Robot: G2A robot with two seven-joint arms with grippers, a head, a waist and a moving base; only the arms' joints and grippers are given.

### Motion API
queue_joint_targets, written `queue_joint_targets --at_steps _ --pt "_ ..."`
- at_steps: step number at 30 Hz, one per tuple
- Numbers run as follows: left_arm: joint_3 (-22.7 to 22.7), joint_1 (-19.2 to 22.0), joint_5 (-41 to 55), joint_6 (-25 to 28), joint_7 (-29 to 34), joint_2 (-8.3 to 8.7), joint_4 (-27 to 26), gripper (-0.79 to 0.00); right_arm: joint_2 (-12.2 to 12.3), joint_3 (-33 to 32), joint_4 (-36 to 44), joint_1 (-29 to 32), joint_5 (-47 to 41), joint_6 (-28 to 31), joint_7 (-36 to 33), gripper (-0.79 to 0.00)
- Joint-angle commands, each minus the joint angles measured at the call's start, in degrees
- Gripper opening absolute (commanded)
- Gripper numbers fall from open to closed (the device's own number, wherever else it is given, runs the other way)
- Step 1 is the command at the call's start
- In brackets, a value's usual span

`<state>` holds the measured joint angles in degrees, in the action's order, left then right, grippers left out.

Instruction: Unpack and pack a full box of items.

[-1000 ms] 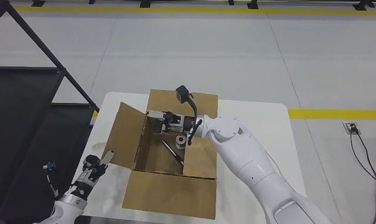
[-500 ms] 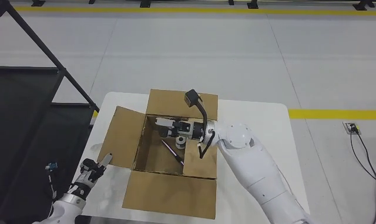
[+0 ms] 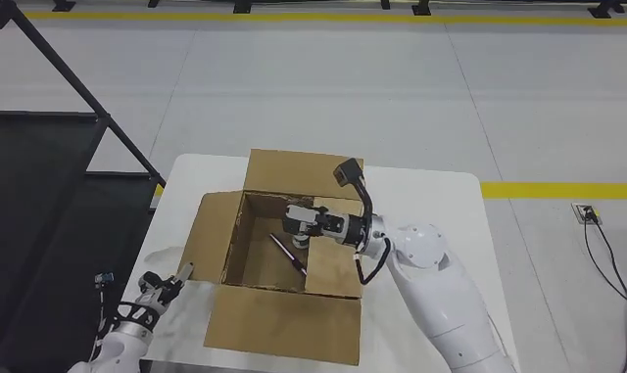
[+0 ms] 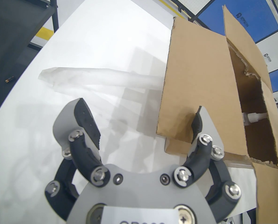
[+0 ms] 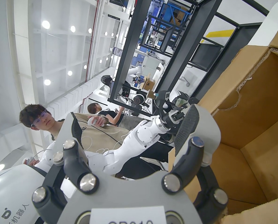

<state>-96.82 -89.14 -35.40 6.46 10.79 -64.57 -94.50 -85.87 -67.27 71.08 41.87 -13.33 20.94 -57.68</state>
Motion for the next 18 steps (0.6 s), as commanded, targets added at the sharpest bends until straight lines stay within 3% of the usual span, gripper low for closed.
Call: queue_joint_targets --at_steps 1,12,18 --pt "0.3 0.3 -1.0 -0.2 -0.2 -0.02 0.5 0.0 0.2 -0.3 0.5 0.5 -0.2 -0.1 -0.1 0.0" --pt "0.4 1.4 -1.7 -0.4 0.1 -0.13 2.2 0.0 1.1 -0.8 2.8 2.0 2.5 -1.2 4.0 0.0" --pt "-1.4 0.1 -0.5 0.1 0.0 -0.1 -1.2 0.0 1.4 -1.0 3.1 2.3 4.1 -2.7 6.5 0.0"
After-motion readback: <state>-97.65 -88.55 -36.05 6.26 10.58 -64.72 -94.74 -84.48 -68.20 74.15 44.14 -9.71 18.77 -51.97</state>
